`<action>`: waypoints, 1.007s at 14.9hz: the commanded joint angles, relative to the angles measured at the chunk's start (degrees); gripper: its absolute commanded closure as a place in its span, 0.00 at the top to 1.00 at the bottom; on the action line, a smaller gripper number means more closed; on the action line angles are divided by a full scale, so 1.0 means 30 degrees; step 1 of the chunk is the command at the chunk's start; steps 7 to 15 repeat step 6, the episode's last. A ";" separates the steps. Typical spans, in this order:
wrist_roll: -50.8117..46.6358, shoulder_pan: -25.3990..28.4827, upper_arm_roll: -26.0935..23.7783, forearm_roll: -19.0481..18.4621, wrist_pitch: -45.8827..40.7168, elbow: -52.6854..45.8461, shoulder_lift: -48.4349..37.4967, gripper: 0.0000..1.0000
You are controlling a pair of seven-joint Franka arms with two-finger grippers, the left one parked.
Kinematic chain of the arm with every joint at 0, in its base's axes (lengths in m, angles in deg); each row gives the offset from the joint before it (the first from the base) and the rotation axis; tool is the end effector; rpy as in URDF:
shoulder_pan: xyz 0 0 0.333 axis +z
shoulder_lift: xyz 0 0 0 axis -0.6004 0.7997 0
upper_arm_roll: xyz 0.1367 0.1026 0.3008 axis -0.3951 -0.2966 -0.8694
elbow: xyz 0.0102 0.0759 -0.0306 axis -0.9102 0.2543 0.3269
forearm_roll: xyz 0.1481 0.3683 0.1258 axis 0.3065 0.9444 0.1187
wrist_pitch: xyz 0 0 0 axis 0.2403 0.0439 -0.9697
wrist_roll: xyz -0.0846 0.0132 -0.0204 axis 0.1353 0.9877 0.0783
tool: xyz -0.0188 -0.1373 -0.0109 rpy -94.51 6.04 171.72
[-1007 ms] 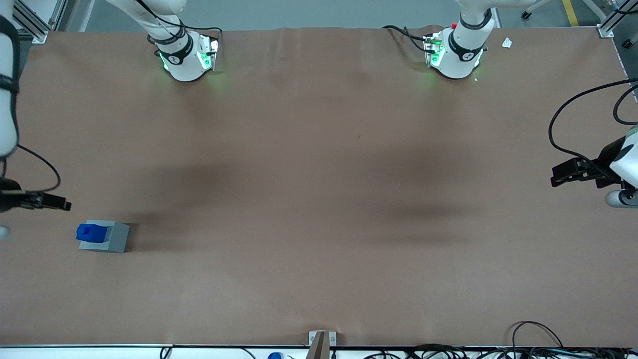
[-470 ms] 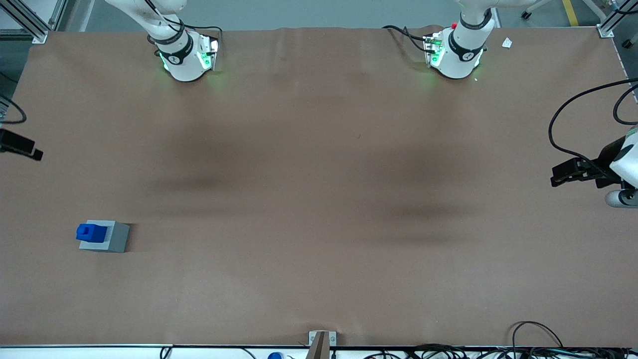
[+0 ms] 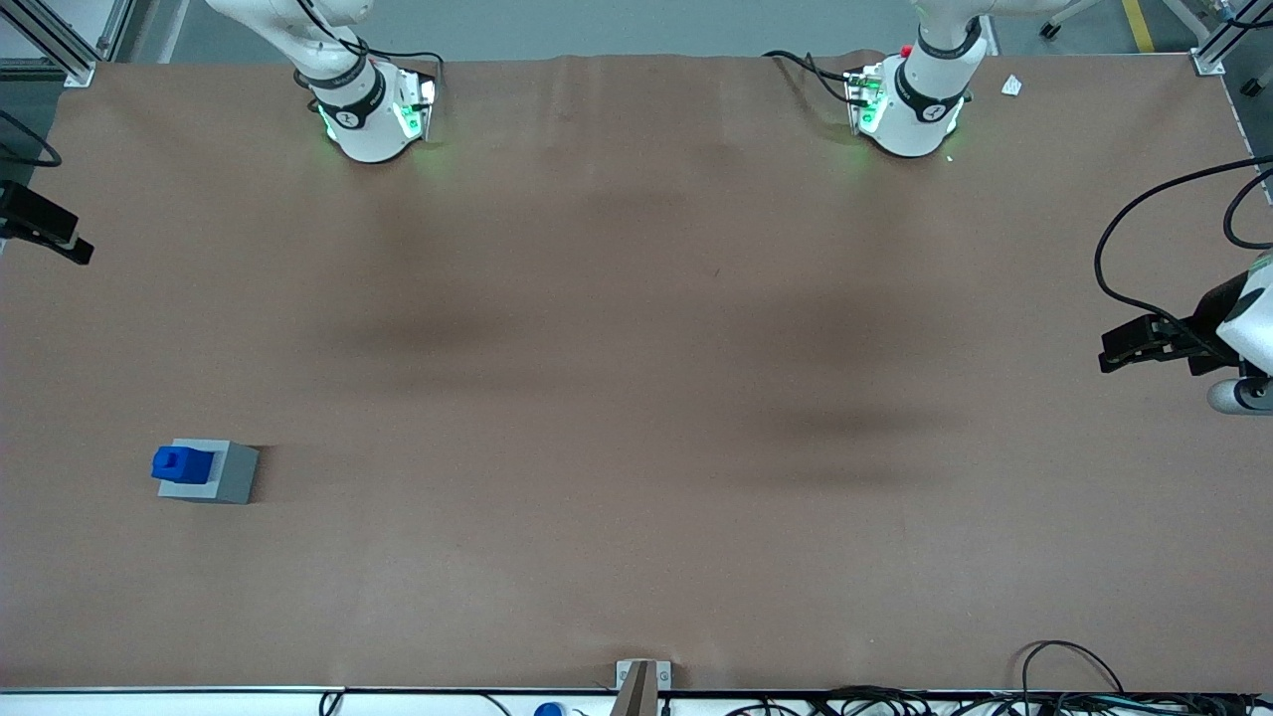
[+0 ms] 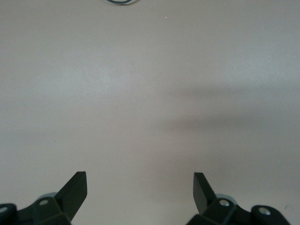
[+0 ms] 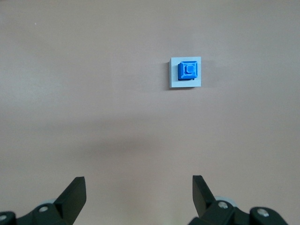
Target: Insert blue part into gray base with right arm
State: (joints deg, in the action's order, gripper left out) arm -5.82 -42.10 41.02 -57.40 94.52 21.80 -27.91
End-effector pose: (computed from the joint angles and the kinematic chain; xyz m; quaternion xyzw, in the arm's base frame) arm 0.5766 -0.0461 0.6690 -0.9996 0.0275 -0.0085 0.0080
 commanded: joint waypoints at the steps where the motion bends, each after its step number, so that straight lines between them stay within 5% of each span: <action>1: -0.1125 0.0591 0.0049 -0.0173 0.0141 -0.0066 -0.0215 1.00; 15: -0.1893 0.1178 0.0078 -0.0964 0.0111 -0.0067 -0.0215 1.00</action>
